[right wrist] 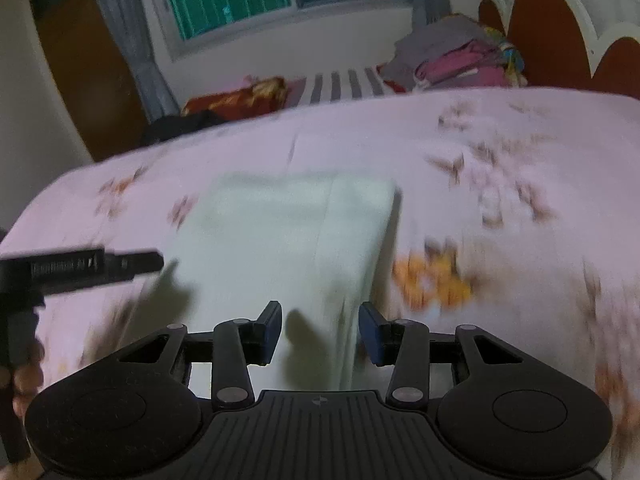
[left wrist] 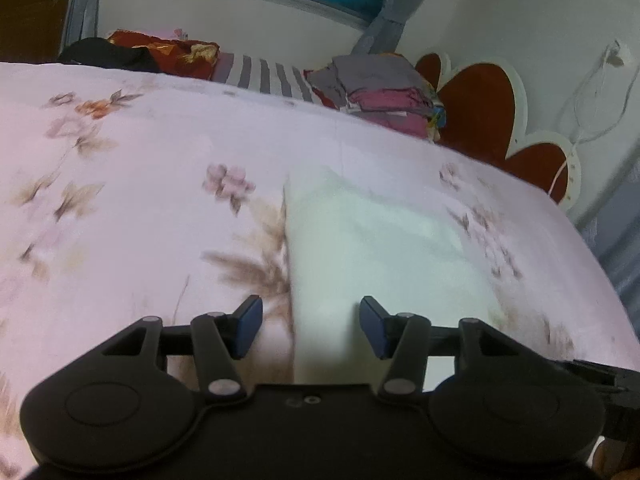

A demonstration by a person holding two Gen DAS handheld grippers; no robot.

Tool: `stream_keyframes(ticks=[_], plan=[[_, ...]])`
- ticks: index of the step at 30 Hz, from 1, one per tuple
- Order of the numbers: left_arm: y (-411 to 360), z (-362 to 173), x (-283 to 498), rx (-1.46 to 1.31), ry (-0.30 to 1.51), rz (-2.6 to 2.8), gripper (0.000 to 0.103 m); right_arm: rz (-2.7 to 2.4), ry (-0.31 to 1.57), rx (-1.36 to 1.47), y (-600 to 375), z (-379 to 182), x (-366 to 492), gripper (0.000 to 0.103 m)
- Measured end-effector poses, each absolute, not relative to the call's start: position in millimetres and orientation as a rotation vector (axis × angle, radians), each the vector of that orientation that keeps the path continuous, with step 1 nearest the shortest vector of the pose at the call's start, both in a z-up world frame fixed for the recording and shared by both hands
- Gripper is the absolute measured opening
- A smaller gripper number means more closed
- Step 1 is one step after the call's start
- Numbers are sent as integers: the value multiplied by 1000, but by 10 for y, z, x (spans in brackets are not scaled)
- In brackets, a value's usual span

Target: Fold small clothes

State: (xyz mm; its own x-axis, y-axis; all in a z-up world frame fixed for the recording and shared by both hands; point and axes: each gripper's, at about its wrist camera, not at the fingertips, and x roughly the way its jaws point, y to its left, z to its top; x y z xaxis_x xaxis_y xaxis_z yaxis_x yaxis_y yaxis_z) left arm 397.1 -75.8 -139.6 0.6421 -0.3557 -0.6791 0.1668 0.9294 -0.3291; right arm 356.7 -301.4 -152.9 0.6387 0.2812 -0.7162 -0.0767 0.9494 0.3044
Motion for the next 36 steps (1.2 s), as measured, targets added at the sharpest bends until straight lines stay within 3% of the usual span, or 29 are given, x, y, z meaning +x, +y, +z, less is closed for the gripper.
stream_keyframes(ticks=[13, 22, 25, 36], plan=[[-970, -1661, 3437, -184, 913, -345, 48, 127, 947, 147, -2998, -1840, 3162, 43], [-848, -1452, 3484, -209, 902, -317, 51, 168, 924, 241, -3099, -1683, 3129, 44], [-844, -1333, 3563, -209, 863, -305, 61, 170, 904, 251, -3124, -1606, 3179, 44], [-929, -1325, 3989, -269, 857, -270, 61, 184, 884, 319, -3132, -1559, 3631, 44]])
